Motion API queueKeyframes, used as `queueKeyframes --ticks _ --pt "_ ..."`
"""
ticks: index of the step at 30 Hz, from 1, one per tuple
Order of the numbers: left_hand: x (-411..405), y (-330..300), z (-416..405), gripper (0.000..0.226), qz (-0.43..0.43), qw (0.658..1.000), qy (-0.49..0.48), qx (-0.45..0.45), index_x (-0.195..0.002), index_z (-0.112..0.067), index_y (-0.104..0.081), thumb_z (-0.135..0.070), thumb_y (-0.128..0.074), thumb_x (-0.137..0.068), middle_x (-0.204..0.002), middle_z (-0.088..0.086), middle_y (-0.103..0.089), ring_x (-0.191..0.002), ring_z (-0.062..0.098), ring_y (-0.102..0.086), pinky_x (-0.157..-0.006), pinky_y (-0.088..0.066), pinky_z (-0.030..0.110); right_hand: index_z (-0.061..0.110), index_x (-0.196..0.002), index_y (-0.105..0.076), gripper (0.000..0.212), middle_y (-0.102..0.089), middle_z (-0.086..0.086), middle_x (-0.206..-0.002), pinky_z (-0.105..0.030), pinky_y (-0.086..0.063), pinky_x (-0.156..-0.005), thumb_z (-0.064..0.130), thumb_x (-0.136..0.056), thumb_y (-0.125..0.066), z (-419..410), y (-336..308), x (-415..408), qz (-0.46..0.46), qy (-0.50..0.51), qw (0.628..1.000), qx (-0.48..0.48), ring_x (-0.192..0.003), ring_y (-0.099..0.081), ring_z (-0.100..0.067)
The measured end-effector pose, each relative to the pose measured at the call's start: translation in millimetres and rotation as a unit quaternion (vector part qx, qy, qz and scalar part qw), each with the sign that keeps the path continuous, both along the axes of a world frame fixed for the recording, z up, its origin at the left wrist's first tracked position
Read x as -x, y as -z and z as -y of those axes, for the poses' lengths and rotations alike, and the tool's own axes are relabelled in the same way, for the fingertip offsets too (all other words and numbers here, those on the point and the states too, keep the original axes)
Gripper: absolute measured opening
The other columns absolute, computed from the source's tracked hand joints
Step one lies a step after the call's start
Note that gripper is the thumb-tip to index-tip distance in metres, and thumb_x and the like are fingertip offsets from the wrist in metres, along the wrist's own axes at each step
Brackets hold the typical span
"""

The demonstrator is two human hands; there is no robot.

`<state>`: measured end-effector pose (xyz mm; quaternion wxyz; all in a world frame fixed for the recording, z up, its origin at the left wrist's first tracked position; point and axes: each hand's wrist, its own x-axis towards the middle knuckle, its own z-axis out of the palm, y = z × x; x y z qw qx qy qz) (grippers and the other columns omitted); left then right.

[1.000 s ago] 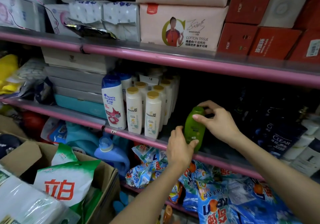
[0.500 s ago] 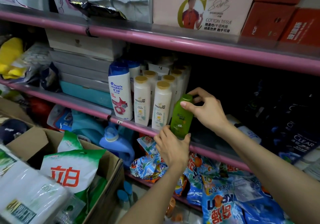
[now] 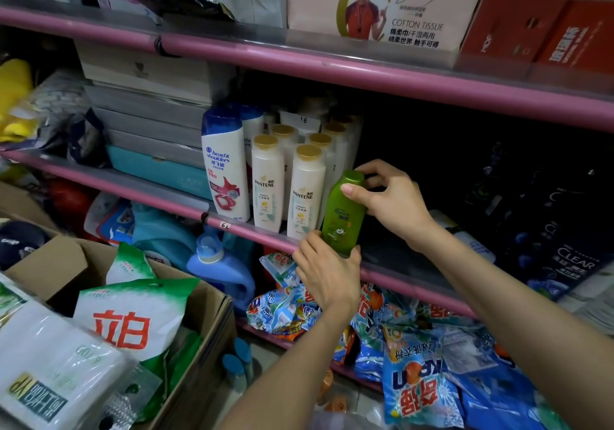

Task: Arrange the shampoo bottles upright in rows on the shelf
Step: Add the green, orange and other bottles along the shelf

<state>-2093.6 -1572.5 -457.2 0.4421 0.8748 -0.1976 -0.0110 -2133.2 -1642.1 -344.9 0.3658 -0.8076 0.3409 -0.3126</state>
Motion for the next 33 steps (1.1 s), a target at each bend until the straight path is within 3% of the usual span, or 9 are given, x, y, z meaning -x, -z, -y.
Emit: queueKeyframes --ticks 5,8,13,15,17,20,24,28,33 --pt "0.9 -1.0 -11.4 0.059 -0.012 0.999 0.034 0.016 -0.122 -0.013 -0.044 -0.041 -0.072 -0.078 -0.124 0.004 -0.050 -0.114 0.021 -0.041 -0.097 -0.035 0.034 0.019 -0.118 -0.057 0.048 -0.065 -0.008 -0.107 -0.046 -0.053 -0.089 0.033 -0.077 -0.077 -3.9 0.0 2.5 -0.021 -0.013 0.999 -0.025 -0.101 -0.063 -0.021" --pt "-0.1 -0.2 -27.1 0.046 -0.027 0.993 0.083 0.075 -0.118 -0.012 -0.046 -0.033 -0.068 -0.083 -0.120 0.003 -0.049 -0.110 0.018 -0.041 -0.094 -0.038 0.032 0.022 -0.132 -0.045 0.065 -0.057 -0.008 -0.125 -0.039 -0.049 -0.095 0.038 -0.077 -0.075 -14.4 4.5 7.6 -0.059 0.052 0.996 0.032 -0.112 -0.057 -0.022" --pt "-17.8 31.7 -68.5 0.003 -0.069 0.960 0.232 0.141 -0.090 -0.020 -0.057 -0.021 -0.059 -0.091 -0.084 -0.008 -0.062 -0.077 -0.001 -0.057 -0.069 -0.042 0.012 0.017 -0.116 -0.054 0.035 -0.057 -0.002 -0.112 -0.029 -0.048 -0.090 0.021 -0.083 -0.065 -51.8 40.1 31.8 0.014 0.055 0.992 0.116 -0.103 -0.057 -0.013" --pt "-30.2 55.9 -81.0 0.007 -0.104 0.952 0.277 0.081 -0.084 -0.021 -0.057 -0.020 -0.060 -0.091 -0.075 -0.013 -0.061 -0.068 -0.005 -0.056 -0.062 -0.040 0.009 0.017 -0.105 -0.060 0.021 -0.064 0.003 -0.099 -0.017 -0.049 -0.081 0.014 -0.085 -0.065 -65.9 67.5 41.1 0.021 -0.010 0.997 0.075 -0.091 -0.061 -0.005" --pt "-42.8 85.0 -89.7 0.005 -0.143 0.939 0.313 -0.008 -0.087 -0.018 -0.057 -0.020 -0.061 -0.090 -0.076 -0.008 -0.061 -0.065 0.002 -0.054 -0.064 -0.043 0.019 0.018 -0.097 -0.065 0.014 -0.068 0.009 -0.087 -0.010 -0.047 -0.072 0.011 -0.085 -0.066 -74.4 102.1 47.8 -0.010 -0.061 0.998 0.022 -0.080 -0.062 0.001" --pt "-58.7 131.6 -100.1 0.009 -0.169 0.910 0.359 -0.120 -0.096 -0.014 -0.060 -0.015 -0.062 -0.087 -0.082 -0.001 -0.063 -0.074 0.014 -0.059 -0.070 -0.044 0.023 0.021 -0.093 -0.069 0.013 -0.070 0.011 -0.083 -0.016 -0.049 -0.072 0.011 -0.088 -0.064 -69.9 164.3 56.9 -0.100 -0.089 0.991 -0.030 -0.075 -0.063 0.001" --pt "-66.5 190.8 -106.3 0.023 -0.145 0.850 0.436 -0.260 -0.111 -0.017 -0.062 -0.020 -0.061 -0.088 -0.108 0.004 -0.065 -0.096 0.023 -0.063 -0.083 -0.048 0.026 0.020 -0.105 -0.068 0.017 -0.071 0.001 -0.098 -0.018 -0.044 -0.071 0.014 -0.092 -0.058 -55.0 250.8 68.6 -0.258 -0.096 0.958 -0.078 -0.086 -0.065 -0.006" --pt "-67.6 239.3 -100.6 0.046 -0.079 0.771 0.529 -0.347 -0.134 -0.024 -0.049 -0.030 -0.059 -0.089 -0.135 0.007 -0.048 -0.121 0.026 -0.051 -0.099 -0.041 0.033 0.029 -0.127 -0.057 0.037 -0.057 -0.002 -0.132 -0.029 -0.043 -0.095 0.017 -0.093 -0.053 -50.9 322.0 77.1 -0.415 -0.163 0.891 -0.081 -0.119 -0.055 -0.021" --pt "-63.8 281.5 -93.7 0.056 0.034 0.689 0.559 -0.460 -0.143 -0.031 -0.035 -0.025 -0.057 -0.091 -0.140 0.004 -0.045 -0.121 0.028 -0.049 -0.093 -0.046 0.039 0.039 -0.138 -0.044 0.048 -0.040 0.010 -0.149 -0.026 -0.035 -0.108 0.019 -0.094 -0.044 -57.0 381.1 79.3 -0.495 -0.208 0.842 -0.043 -0.133 -0.043 -0.012"
